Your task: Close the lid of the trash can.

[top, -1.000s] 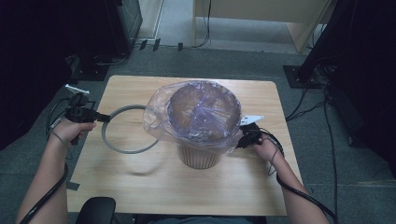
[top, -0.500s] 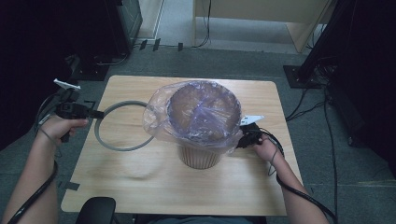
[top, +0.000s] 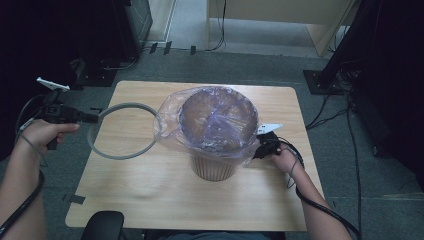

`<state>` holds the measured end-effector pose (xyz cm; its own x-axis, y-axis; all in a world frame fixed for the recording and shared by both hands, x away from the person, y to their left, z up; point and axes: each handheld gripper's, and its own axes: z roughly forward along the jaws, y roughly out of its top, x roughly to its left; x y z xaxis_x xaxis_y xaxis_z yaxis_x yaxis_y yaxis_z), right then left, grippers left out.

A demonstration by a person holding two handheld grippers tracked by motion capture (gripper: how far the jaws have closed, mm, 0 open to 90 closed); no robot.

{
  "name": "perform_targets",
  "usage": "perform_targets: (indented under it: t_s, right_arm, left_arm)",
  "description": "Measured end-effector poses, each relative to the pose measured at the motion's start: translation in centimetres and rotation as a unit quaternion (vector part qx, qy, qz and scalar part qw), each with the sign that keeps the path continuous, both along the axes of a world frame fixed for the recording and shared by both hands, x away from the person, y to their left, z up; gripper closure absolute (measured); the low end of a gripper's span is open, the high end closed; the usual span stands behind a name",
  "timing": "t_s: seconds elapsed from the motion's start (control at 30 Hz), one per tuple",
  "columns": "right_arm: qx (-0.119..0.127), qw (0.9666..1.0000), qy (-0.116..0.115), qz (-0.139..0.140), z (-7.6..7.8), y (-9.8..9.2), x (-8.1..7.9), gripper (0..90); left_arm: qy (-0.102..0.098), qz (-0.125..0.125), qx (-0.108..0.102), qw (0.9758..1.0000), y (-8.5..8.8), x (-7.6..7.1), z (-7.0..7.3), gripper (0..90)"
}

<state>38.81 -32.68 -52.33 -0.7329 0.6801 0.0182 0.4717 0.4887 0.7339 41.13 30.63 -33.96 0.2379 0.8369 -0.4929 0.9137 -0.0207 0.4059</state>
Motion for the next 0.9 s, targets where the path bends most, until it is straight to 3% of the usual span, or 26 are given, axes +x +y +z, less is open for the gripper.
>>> perform_targets:
  t_s: [0.6,0.9]
  right_arm:
    - [0.0,1.0,0.0,0.0,0.0,0.0,0.0,11.9]
    - [0.0,1.0,0.0,0.0,0.0,0.0,0.0,11.9]
  left_arm:
    - [0.004,0.004,-0.016,0.9999,1.4,-0.1,4.6,84.3]
    - [-0.007,-0.01,-0.023,0.9997,0.7,0.1,7.8,84.2]
